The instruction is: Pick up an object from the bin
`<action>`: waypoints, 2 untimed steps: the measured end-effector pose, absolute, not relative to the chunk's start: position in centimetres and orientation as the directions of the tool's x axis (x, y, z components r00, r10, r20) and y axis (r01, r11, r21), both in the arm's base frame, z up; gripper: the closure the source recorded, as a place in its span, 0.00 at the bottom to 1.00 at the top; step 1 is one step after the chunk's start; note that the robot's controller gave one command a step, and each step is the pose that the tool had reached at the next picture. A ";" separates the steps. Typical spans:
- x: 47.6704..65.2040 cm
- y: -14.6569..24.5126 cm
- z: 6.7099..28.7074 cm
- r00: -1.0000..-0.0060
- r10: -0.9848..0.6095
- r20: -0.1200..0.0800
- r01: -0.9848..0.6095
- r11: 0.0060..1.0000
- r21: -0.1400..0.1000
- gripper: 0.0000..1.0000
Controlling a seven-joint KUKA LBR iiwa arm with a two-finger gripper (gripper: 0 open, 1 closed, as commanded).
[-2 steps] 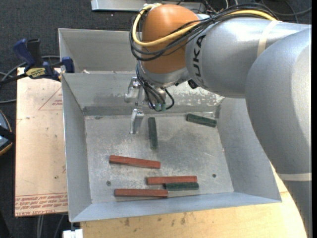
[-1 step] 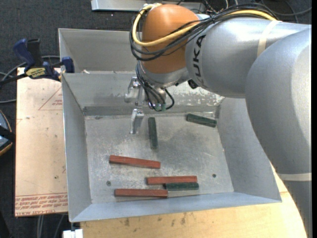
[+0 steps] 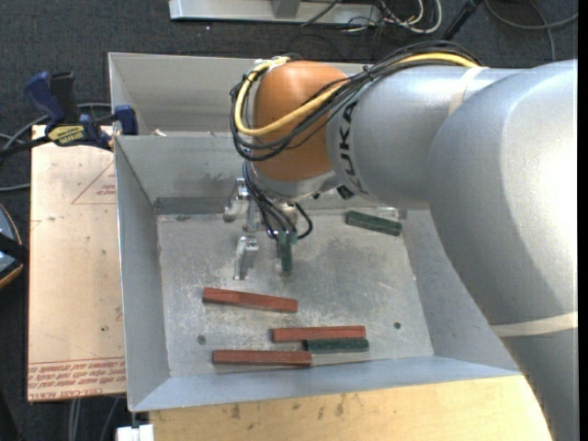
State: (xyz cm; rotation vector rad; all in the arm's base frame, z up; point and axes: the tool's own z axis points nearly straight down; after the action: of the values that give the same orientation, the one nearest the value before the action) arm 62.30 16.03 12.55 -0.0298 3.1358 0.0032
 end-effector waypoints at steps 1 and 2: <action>57.8 16.1 10.7 -1.000 0.002 0.006 0.002 1.000 0.000 0.00; 57.3 16.5 7.8 -0.969 -0.246 -0.013 -0.247 0.969 0.004 1.00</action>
Offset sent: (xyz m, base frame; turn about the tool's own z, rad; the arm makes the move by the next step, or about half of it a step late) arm -0.0549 0.0020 -0.0555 -0.2323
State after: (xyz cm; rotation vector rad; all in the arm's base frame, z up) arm 57.31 16.51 7.82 -0.3886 3.1048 0.0082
